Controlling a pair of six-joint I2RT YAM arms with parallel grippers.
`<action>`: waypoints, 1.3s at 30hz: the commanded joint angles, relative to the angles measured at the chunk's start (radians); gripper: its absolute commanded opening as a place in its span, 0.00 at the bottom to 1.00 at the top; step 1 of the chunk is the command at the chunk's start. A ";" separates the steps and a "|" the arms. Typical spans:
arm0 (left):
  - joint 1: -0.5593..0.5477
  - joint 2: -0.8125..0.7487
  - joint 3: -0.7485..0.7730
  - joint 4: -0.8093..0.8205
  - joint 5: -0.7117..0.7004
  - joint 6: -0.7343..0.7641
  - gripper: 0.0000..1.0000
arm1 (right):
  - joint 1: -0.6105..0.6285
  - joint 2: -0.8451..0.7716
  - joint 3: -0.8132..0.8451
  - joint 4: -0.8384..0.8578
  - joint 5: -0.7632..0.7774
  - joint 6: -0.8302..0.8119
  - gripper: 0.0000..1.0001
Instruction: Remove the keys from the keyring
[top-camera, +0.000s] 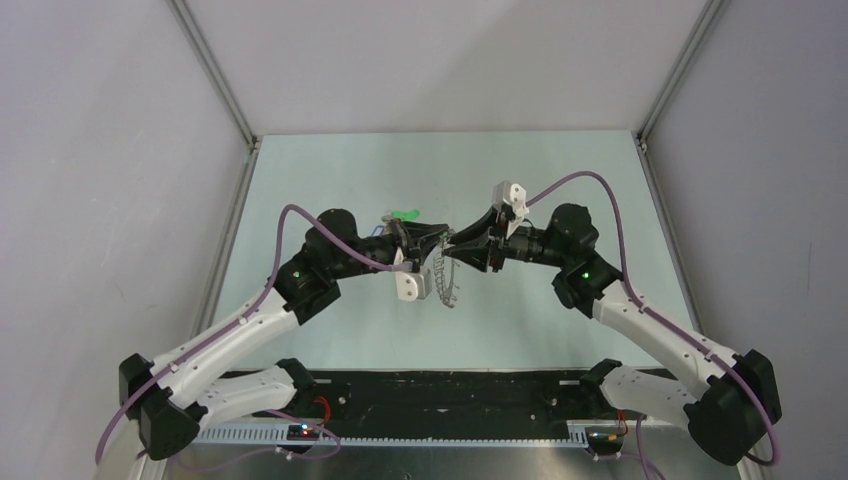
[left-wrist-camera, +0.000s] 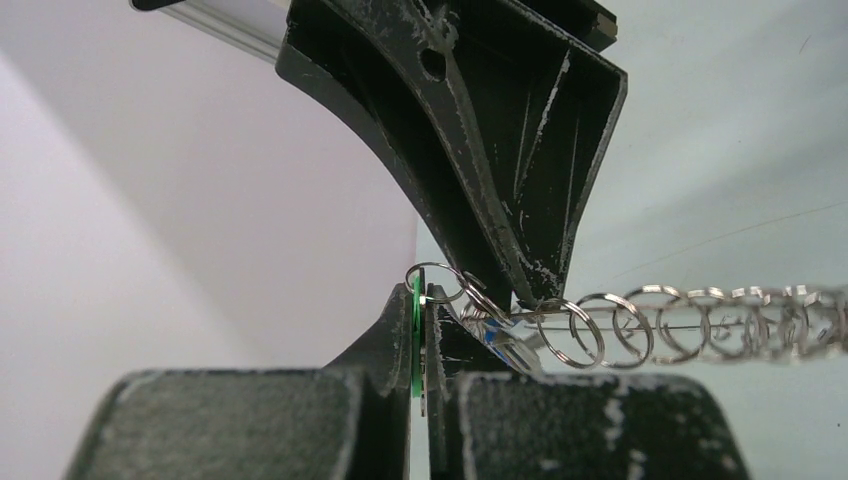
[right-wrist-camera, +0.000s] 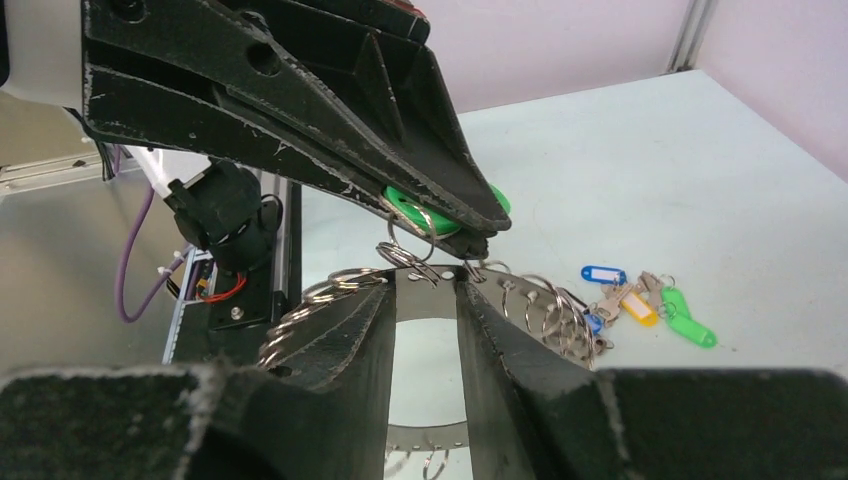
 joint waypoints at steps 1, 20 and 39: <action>-0.003 -0.019 0.018 0.043 0.039 0.016 0.00 | 0.006 0.012 0.045 0.074 0.014 0.018 0.33; -0.010 -0.033 0.015 0.040 0.038 0.017 0.00 | 0.012 0.041 0.045 0.175 -0.039 0.112 0.39; -0.011 -0.036 0.014 0.041 -0.101 0.035 0.00 | 0.079 0.003 0.022 0.180 0.245 0.469 0.00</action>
